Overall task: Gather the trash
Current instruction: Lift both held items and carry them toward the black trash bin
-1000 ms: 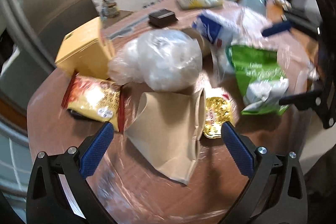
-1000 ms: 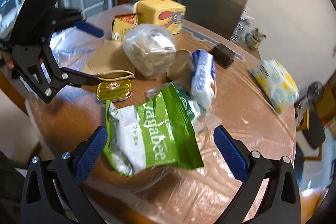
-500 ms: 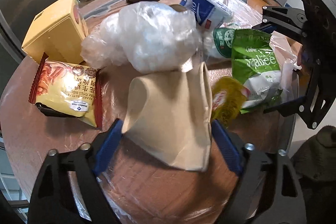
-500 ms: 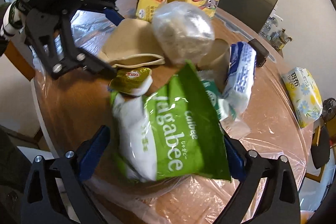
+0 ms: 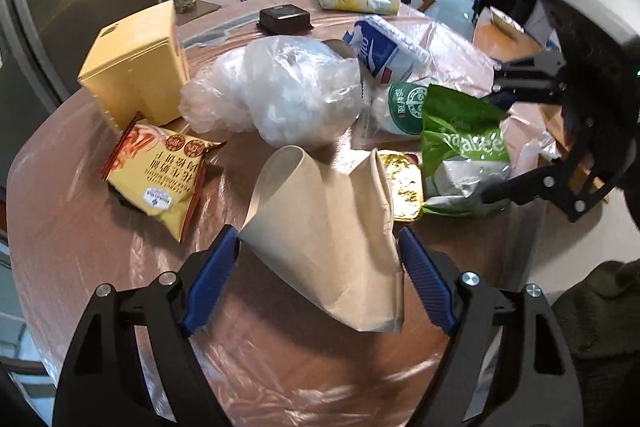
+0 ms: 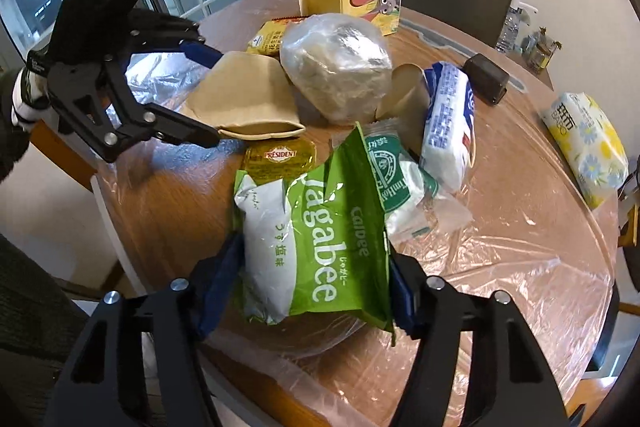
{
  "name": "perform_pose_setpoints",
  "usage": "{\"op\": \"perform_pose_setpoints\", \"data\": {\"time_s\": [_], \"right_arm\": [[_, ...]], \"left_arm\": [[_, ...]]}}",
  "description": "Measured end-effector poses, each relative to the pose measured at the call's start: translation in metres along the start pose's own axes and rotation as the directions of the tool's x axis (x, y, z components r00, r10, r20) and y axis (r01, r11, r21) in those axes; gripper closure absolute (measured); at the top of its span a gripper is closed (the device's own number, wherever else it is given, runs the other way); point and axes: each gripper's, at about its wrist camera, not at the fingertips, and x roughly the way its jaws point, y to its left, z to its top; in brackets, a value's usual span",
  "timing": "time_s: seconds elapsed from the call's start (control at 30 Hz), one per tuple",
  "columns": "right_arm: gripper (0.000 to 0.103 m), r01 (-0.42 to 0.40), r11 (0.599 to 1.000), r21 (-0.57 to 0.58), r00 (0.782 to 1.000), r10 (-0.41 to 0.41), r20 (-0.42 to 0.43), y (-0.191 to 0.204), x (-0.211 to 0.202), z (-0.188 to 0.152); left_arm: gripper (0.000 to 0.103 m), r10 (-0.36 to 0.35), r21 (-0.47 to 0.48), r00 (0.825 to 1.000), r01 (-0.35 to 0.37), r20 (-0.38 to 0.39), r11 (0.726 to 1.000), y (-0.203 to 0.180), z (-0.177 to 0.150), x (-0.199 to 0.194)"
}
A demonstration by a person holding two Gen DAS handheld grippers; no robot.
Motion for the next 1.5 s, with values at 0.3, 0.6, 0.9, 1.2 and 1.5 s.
{"op": "perform_pose_setpoints", "data": {"time_s": [0.3, 0.6, 0.9, 1.2, 1.5], "right_arm": [[0.044, -0.043, 0.997, 0.065, 0.999, 0.041, 0.02, 0.001, -0.006, -0.015], [0.01, 0.04, 0.999, -0.035, 0.999, -0.041, -0.024, 0.026, 0.009, -0.007], [0.016, 0.096, 0.992, -0.082, 0.992, -0.102, -0.074, 0.032, 0.031, -0.002], [0.032, 0.011, 0.997, 0.075, 1.0, -0.011, 0.0, 0.015, 0.008, -0.009], [0.032, -0.064, 0.971, 0.231, 0.993, 0.04, 0.107, 0.001, -0.011, -0.023]], "left_arm": [[0.022, -0.01, -0.089, 1.0, 0.012, 0.024, 0.996, -0.001, -0.025, -0.011], [0.02, -0.016, -0.115, 1.0, 0.016, 0.003, 0.993, -0.003, -0.032, 0.001], [0.018, 0.081, -0.041, 0.997, -0.081, -0.012, 0.996, -0.015, -0.026, 0.015], [0.023, 0.063, -0.125, 0.997, -0.056, 0.054, 0.991, -0.012, -0.033, -0.004], [0.026, 0.034, -0.24, 0.992, -0.003, 0.123, 0.971, -0.014, -0.043, -0.021]]}}
